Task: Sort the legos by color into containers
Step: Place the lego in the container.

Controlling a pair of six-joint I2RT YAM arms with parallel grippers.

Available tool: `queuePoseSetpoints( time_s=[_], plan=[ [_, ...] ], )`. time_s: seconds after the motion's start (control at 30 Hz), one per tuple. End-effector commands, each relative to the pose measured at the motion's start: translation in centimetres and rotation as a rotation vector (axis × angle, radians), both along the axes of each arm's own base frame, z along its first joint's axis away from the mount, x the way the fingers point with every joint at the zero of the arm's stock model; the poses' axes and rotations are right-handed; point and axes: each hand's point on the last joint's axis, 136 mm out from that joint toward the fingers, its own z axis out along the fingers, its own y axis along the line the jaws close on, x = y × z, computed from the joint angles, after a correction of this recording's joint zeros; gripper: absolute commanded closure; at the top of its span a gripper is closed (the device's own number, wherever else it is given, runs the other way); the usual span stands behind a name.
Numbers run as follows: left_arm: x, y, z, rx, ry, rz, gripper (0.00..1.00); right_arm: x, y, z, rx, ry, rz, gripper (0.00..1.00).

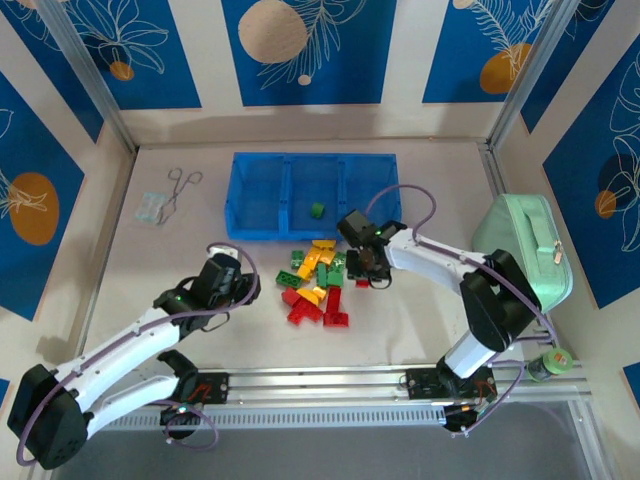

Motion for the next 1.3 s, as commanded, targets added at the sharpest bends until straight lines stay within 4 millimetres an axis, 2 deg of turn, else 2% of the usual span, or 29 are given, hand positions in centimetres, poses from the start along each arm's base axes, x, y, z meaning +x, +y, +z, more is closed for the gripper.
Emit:
queuePoseSetpoints(
  time_s=[0.0,0.27,0.5,0.8,1.03,1.27],
  plan=[
    [-0.1,-0.7,0.6,-0.021,-0.017,-0.031,0.49,1.5,-0.7,3.1,-0.005,-0.056,0.019,0.67],
    [-0.5,-1.3,0.9,-0.039,-0.02,-0.076,0.49,6.3,-1.5,8.0,0.009,-0.141,0.036,0.68],
    [-1.8,-1.7,0.0,-0.062,0.002,-0.1,0.49,10.0,-2.1,10.5,0.018,-0.178,0.035,0.67],
    [-3.1,-2.5,-1.4,-0.08,0.021,-0.122,0.49,13.2,-1.8,10.4,0.01,-0.165,0.042,0.67],
    [-3.9,-3.1,-2.0,-0.07,0.024,-0.145,0.49,15.8,-2.0,9.3,-0.01,-0.136,0.039,0.68],
    [-4.6,-3.6,-2.2,-0.056,0.019,-0.163,0.49,17.4,-1.9,7.5,-0.038,-0.094,0.045,0.68]
  ],
)
